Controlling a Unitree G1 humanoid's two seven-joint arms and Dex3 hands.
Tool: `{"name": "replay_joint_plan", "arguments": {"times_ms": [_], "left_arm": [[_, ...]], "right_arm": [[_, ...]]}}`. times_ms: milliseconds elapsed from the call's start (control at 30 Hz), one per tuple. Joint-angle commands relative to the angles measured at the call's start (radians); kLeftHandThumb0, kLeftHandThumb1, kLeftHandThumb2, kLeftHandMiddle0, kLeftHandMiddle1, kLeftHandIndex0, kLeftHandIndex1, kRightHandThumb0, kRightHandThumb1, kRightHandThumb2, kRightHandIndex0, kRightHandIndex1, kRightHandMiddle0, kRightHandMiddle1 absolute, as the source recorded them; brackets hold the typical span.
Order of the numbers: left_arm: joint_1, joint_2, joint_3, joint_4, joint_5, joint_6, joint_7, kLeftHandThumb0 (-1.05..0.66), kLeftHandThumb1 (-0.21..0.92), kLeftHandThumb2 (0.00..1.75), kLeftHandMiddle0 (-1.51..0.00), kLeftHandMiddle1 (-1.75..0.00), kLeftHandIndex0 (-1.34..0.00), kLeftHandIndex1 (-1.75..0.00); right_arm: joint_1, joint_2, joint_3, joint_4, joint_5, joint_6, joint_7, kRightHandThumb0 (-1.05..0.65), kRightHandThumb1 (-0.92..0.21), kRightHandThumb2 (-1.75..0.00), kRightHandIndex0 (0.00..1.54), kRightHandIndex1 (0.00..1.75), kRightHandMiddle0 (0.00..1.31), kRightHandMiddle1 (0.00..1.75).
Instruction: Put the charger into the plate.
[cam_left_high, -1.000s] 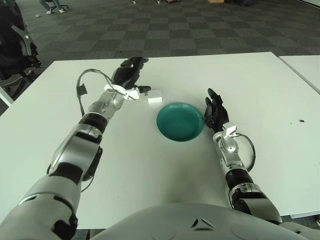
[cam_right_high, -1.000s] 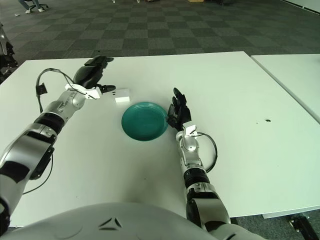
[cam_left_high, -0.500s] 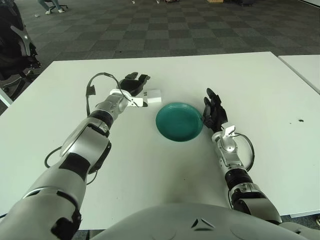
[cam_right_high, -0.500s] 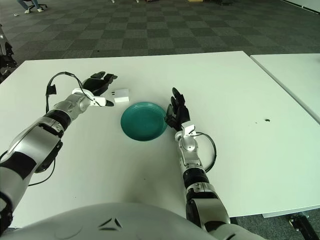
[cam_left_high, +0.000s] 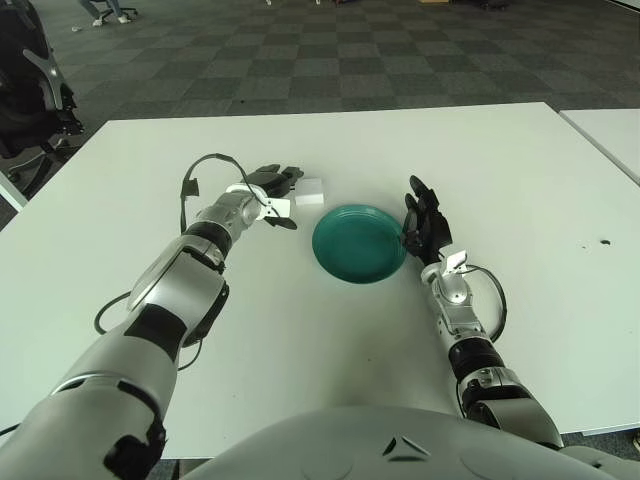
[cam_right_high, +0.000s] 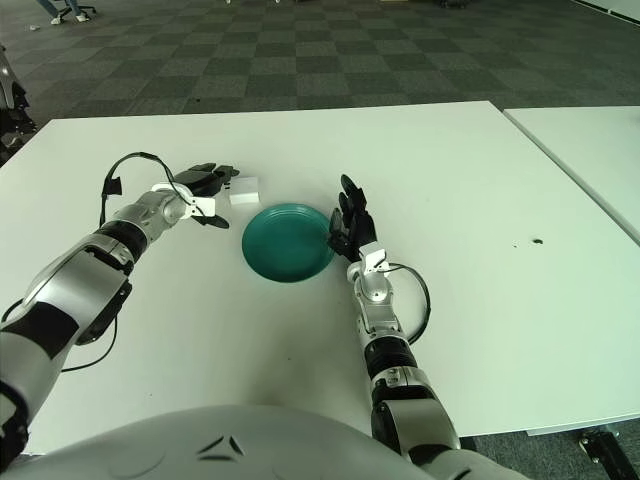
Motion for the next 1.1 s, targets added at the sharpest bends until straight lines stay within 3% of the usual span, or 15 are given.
{"name": "replay_joint_plan", "arguments": {"times_ms": [0, 267, 600, 933, 1067], "left_arm": [[-0.078, -0.015, -0.005, 0.019, -0.016, 0.034, -0.048, -1.05, 0.92, 0.30, -0.08, -0.01, 0.00, -0.50], [-0.099, -0.045, -0.007, 0.027, -0.011, 0.092, -0.047, -1.05, 0.92, 0.37, -0.07, 0.00, 0.00, -0.51], [-0.111, -0.080, 0.008, 0.032, -0.024, 0.154, 0.004, -1.05, 0.92, 0.46, -0.10, -0.01, 0.00, -0.91], [-0.116, -0.138, 0.044, 0.043, -0.062, 0.252, 0.049, -1.05, 0.92, 0.50, -0.13, -0.01, 0.00, -0.98], [-0.117, -0.142, 0.043, 0.045, -0.065, 0.272, 0.052, -1.05, 0.92, 0.52, -0.14, -0.01, 0.00, -0.93]], "right_arm": [[0.240, 0.066, 0.051, 0.129, -0.041, 0.051, -0.023, -0.99, -0.92, -0.99, 0.12, 0.01, 0.00, 0.24], [0.252, 0.063, 0.063, 0.119, -0.043, 0.036, -0.034, -0.99, -0.92, -0.98, 0.13, 0.00, 0.00, 0.26], [0.261, 0.062, 0.073, 0.116, -0.044, 0.014, -0.058, -0.99, -0.92, -0.99, 0.11, 0.00, 0.00, 0.20], [0.262, 0.072, 0.060, 0.113, 0.002, 0.005, -0.012, -1.01, -0.92, -0.98, 0.06, 0.00, 0.00, 0.09], [0.266, 0.075, 0.058, 0.118, 0.011, -0.009, 0.001, -1.02, -0.92, -0.98, 0.05, 0.00, 0.00, 0.08]]}}
